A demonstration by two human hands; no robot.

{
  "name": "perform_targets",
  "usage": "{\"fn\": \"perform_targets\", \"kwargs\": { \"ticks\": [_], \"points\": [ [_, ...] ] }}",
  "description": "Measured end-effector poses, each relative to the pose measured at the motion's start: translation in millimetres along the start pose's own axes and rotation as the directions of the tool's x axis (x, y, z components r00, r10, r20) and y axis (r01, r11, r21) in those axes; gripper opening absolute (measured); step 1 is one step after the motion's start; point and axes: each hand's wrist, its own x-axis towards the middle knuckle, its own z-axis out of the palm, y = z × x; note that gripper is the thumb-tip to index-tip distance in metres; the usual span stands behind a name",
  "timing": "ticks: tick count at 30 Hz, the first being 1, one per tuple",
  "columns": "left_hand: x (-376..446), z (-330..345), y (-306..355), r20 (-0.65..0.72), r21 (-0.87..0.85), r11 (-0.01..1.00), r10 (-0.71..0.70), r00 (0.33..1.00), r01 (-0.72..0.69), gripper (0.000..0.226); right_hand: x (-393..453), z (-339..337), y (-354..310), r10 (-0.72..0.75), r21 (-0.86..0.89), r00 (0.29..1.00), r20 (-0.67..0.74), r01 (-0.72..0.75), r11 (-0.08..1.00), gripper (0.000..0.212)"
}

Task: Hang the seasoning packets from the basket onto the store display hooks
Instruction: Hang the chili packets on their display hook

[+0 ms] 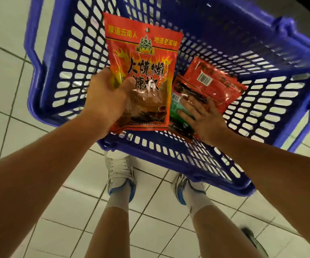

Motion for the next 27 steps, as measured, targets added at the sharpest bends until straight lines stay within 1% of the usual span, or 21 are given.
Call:
{"fn": "perform_targets", "kwargs": {
  "ticks": [2,5,6,8,9,10,11,13,14,15,17,19,20,21,22,23,24,25,26,27],
  "points": [
    [0.9,2.1,-2.6,-0.008,-0.023,1.000,0.007,1.000,-0.007,0.005,0.0,1.2,1.5,-0.020,0.032,1.000,-0.023,0.021,0.999,0.104],
    [-5.1,-0.7,1.6,-0.032,-0.054,0.998,0.012,0.999,-0.013,0.008,-3.6,-10.5,0.8,-0.070,0.038,0.995,-0.076,0.073,0.997,0.072],
    [-8.7,-2.8,6.0,-0.035,-0.069,0.997,0.013,0.999,-0.016,0.008,-6.5,-20.3,1.2,-0.082,0.076,0.992,-0.097,0.090,0.993,0.064],
    [-18.1,-10.3,18.8,-0.025,-0.114,0.993,0.024,0.999,-0.027,0.009,-15.6,-45.8,1.9,-0.070,0.245,0.982,-0.173,0.112,0.963,0.054],
    [-24.0,-16.6,26.9,-0.024,-0.137,0.990,0.028,0.999,-0.031,0.009,-21.6,-61.4,1.8,-0.025,0.360,0.974,-0.224,0.106,0.927,0.049],
    [-31.0,-23.1,36.1,-0.033,-0.156,0.987,0.026,0.999,-0.031,0.009,-27.3,-77.5,2.6,0.052,0.485,0.966,-0.252,0.079,0.871,0.043],
    [-38.4,-30.1,45.9,-0.047,-0.175,0.984,0.017,0.999,-0.025,0.011,-33.8,-95.3,3.7,0.152,0.611,0.961,-0.231,0.021,0.791,0.033],
    [-55.4,-44.2,66.0,-0.063,-0.220,0.975,-0.012,0.998,-0.003,0.016,-47.6,-130.8,7.9,0.333,0.792,0.936,-0.111,-0.119,0.598,0.011],
    [-65.2,-50.2,75.8,-0.063,-0.238,0.971,-0.023,0.998,0.007,0.018,-55.3,-148.0,10.2,0.410,0.855,0.909,-0.080,-0.148,0.496,0.009],
    [-76.3,-56.4,86.0,-0.058,-0.250,0.968,-0.023,0.998,0.008,0.019,-65.1,-166.1,11.9,0.463,0.919,0.885,-0.042,-0.148,0.366,0.011],
    [-98.5,-67.3,105.8,-0.044,-0.255,0.967,0.003,0.999,-0.014,0.015,-89.4,-208.4,15.2,0.525,0.998,0.851,0.035,-0.057,0.026,0.024],
    [-122.8,-78.0,126.7,-0.022,-0.261,0.965,0.026,0.999,-0.031,0.016,-117.9,-251.1,17.5,0.537,0.944,0.835,0.118,0.073,-0.322,0.034],
    [-135.3,-82.8,137.8,-0.004,-0.274,0.961,0.031,1.000,-0.031,0.019,-133.0,-270.4,18.7,0.532,0.882,0.829,0.172,0.110,-0.457,0.033],
    [-148.4,-88.0,150.8,0.008,-0.289,0.957,0.036,0.999,-0.032,0.021,-149.6,-291.0,21.1,0.523,0.833,0.825,0.215,0.125,-0.539,0.029],
    [-162.4,-93.2,164.0,0.017,-0.300,0.953,0.045,0.999,-0.038,0.021,-168.3,-312.4,23.5,0.516,0.805,0.822,0.239,0.129,-0.579,0.026],
    [-176.4,-98.2,178.7,0.022,-0.312,0.949,0.061,0.998,-0.051,0.016,-188.5,-333.4,25.0,0.519,0.790,0.821,0.239,0.146,-0.595,0.019],
    [-192.1,-103.1,194.4,0.030,-0.330,0.942,0.075,0.997,-0.061,0.011,-210.2,-354.3,25.4,0.525,0.772,0.821,0.223,0.180,-0.609,0.008],
    [-209.0,-108.8,211.0,0.039,-0.345,0.936,0.087,0.995,-0.069,0.010,-232.6,-374.8,26.2,0.535,0.759,0.822,0.198,0.217,-0.614,0.014],
    [-226.2,-114.9,228.4,0.050,-0.350,0.933,0.103,0.993,-0.079,0.015,-254.3,-394.0,27.5,0.543,0.765,0.821,0.177,0.233,-0.601,0.033],
    [-244.0,-121.2,244.9,0.066,-0.346,0.934,0.118,0.991,-0.088,0.025,-277.9,-413.4,26.7,0.553,0.776,0.818,0.160,0.242,-0.582,0.058]
  ]
}}
